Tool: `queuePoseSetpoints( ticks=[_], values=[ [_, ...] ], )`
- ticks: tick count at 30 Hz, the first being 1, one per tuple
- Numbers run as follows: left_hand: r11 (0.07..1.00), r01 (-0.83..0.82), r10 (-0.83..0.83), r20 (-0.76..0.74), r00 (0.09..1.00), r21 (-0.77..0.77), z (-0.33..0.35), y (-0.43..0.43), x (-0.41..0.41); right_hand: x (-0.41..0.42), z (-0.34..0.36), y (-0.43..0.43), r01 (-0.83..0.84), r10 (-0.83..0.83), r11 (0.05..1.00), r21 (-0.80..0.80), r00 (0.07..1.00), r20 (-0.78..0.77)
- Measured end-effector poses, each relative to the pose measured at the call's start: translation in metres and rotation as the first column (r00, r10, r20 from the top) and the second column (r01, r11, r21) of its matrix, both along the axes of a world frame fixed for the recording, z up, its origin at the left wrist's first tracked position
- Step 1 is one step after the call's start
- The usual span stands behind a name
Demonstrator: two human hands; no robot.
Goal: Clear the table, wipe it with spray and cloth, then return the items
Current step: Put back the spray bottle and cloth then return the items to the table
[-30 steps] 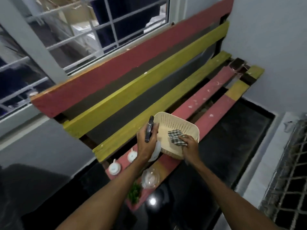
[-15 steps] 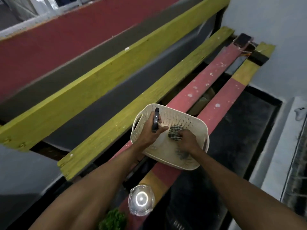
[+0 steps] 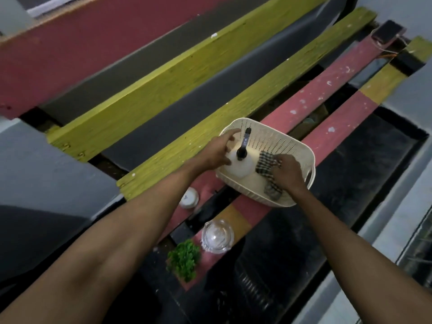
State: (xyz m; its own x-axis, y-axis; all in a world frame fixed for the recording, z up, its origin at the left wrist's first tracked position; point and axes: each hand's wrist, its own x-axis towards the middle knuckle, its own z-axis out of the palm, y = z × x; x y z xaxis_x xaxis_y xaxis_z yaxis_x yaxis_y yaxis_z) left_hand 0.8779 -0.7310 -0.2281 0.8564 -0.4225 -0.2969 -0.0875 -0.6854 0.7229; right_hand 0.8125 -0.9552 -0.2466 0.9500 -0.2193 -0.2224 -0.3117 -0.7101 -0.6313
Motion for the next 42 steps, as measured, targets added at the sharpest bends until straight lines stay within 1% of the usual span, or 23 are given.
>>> queuePoseSetpoints(
  ticks=[1,3,4,6,7,9,11,13,15,16,18,19,21,23,27,30,33,36,40,42],
  values=[
    [0.998,-0.051,0.053,0.058,0.997,-0.043,0.008,0.01,-0.009,-0.01,0.009,0.007,0.068,-0.067,0.998,-0.005,0.994,0.084],
    [0.96,-0.197,0.232,0.172,0.957,-0.198,0.021,0.035,-0.036,-0.039,0.025,0.028,0.165,-0.162,0.986,0.01,0.957,0.239],
    [0.926,-0.282,0.336,0.204,0.92,-0.253,0.024,0.048,-0.055,-0.057,0.029,0.042,0.175,-0.177,0.984,0.031,0.942,0.285],
    [0.848,-0.445,0.509,0.21,0.835,-0.288,0.02,0.074,-0.095,-0.094,0.024,0.069,0.113,-0.143,0.987,0.114,0.94,0.309],
    [0.812,-0.511,0.568,0.181,0.803,-0.281,0.014,0.086,-0.116,-0.112,0.018,0.083,0.062,-0.108,0.985,0.163,0.951,0.29],
    [0.766,-0.599,0.634,0.124,0.763,-0.234,-0.003,0.111,-0.155,-0.144,-0.002,0.109,-0.016,-0.031,0.977,0.213,0.976,0.217],
    [0.727,-0.663,0.685,0.119,0.719,-0.18,-0.02,0.129,-0.185,-0.166,-0.019,0.127,-0.043,0.015,0.966,0.254,0.994,0.112],
    [0.649,-0.747,0.761,0.136,0.634,-0.147,-0.033,0.147,-0.216,-0.179,-0.035,0.143,-0.091,0.087,0.962,0.258,0.996,0.029],
    [0.574,-0.805,0.819,0.13,0.559,-0.152,-0.045,0.161,-0.24,-0.18,-0.048,0.158,-0.155,0.171,0.954,0.258,0.984,-0.042],
    [0.556,-0.818,0.831,0.121,0.543,-0.147,-0.052,0.167,-0.248,-0.176,-0.054,0.164,-0.186,0.208,0.952,0.242,0.976,-0.067],
    [0.554,-0.825,0.833,0.075,0.549,-0.111,-0.069,0.174,-0.254,-0.158,-0.066,0.175,-0.251,0.272,0.951,0.183,0.957,-0.098],
    [0.567,-0.819,0.824,0.042,0.566,-0.088,-0.076,0.173,-0.253,-0.148,-0.07,0.178,-0.273,0.292,0.948,0.165,0.951,-0.104],
    [0.58,-0.812,0.812,-0.033,0.583,-0.057,-0.096,0.174,-0.252,-0.125,-0.082,0.192,-0.31,0.331,0.936,0.167,0.936,-0.117],
    [0.594,-0.803,0.801,-0.06,0.596,-0.052,-0.112,0.17,-0.247,-0.104,-0.09,0.199,-0.316,0.337,0.931,0.18,0.937,-0.096],
    [0.546,-0.828,0.833,-0.02,0.552,-0.124,-0.139,0.166,-0.234,-0.076,-0.107,0.216,-0.347,0.356,0.932,0.109,0.931,-0.081],
    [0.518,-0.837,0.853,0.042,0.52,-0.175,-0.14,0.164,-0.226,-0.066,-0.114,0.222,-0.373,0.374,0.928,0.025,0.927,-0.037],
    [0.514,-0.829,0.857,0.101,0.505,-0.221,-0.126,0.167,-0.228,-0.066,-0.108,0.222,-0.379,0.379,0.925,0.004,0.925,0.003],
    [0.459,-0.853,0.888,0.107,0.447,-0.247,-0.096,0.18,-0.244,-0.075,-0.08,0.227,-0.372,0.371,0.928,0.015,0.928,0.044],
    [0.381,-0.889,0.924,0.138,0.356,-0.255,-0.021,0.21,-0.282,-0.108,-0.006,0.251,-0.383,0.38,0.924,0.004,0.918,0.111],
    [0.329,-0.906,0.943,0.15,0.298,-0.266,0.031,0.233,-0.312,-0.135,0.042,0.276,-0.41,0.407,0.912,-0.009,0.901,0.148]
  ],
)
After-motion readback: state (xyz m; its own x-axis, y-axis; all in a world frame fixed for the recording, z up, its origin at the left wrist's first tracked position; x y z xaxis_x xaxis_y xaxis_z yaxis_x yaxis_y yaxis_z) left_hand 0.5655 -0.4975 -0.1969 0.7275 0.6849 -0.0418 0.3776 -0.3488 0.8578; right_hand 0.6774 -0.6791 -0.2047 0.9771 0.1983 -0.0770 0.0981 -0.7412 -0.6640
